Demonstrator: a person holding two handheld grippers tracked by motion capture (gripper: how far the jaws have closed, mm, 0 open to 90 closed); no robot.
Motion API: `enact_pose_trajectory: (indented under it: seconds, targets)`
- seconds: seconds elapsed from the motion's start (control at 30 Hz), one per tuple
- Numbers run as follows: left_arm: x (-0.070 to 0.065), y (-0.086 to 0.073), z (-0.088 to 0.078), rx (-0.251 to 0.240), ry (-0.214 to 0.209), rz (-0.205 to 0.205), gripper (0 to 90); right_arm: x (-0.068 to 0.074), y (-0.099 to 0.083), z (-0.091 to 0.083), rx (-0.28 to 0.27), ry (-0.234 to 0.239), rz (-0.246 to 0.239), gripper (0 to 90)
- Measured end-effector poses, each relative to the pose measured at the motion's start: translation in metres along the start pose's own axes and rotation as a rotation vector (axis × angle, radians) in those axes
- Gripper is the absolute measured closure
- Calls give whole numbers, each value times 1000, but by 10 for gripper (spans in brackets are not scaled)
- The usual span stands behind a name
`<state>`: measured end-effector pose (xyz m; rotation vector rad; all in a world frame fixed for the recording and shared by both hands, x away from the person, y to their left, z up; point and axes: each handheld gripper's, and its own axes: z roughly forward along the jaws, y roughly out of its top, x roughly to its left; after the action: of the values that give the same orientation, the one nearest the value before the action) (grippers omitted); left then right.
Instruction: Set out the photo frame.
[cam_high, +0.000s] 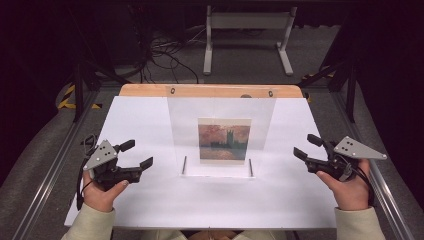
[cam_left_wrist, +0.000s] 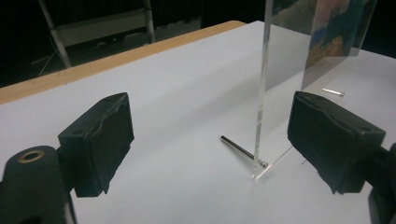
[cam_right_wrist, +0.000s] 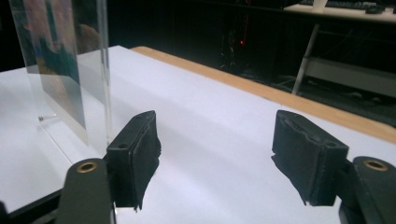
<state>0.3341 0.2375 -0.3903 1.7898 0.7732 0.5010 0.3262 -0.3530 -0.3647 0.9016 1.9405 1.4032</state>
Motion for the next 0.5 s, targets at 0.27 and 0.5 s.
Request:
enact_pose_trajectory:
  seconds: [0.27, 0.5]
  targets:
    - [10, -14, 3, 1, 21, -5, 148, -13, -29, 3, 66, -10, -10, 323]
    - [18, -24, 10, 8, 24, -18, 148, -15, -53, 11, 86, 27, 25, 325]
